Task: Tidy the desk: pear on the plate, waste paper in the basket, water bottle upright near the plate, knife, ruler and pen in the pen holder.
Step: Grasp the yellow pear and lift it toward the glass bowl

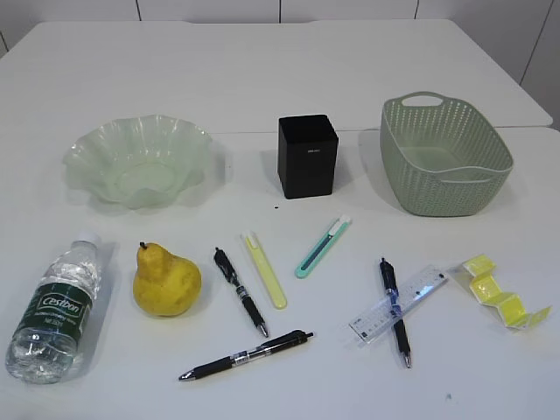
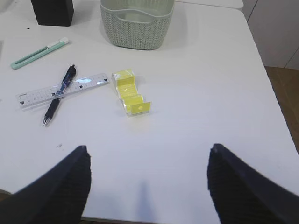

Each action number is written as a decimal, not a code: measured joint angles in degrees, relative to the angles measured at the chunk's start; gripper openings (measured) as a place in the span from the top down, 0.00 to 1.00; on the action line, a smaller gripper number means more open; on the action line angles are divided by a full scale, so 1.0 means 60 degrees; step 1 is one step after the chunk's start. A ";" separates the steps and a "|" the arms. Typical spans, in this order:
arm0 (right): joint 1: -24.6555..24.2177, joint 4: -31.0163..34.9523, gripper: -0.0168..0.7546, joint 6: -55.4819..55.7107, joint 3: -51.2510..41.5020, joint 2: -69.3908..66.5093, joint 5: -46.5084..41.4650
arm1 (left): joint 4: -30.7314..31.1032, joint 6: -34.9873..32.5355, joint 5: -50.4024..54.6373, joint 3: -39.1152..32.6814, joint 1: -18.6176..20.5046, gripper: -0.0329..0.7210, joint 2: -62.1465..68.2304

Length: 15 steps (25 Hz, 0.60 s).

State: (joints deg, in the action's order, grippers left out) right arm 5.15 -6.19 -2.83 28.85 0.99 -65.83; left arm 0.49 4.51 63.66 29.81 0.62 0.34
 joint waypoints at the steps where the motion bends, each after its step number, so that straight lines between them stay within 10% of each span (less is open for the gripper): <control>1: 0.0000 0.0000 0.24 0.0000 0.0000 0.0000 0.0000 | 0.0000 0.0000 0.0000 0.0000 0.0000 0.60 0.0000; 15: 0.0000 0.0000 0.24 0.0000 0.0000 0.0000 0.0017 | 0.0000 0.0000 0.0000 0.0000 0.0000 0.62 0.0000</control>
State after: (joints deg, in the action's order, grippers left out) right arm 5.15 -6.19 -2.83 28.85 0.99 -65.73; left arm 0.49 4.51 63.66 29.81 0.62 0.34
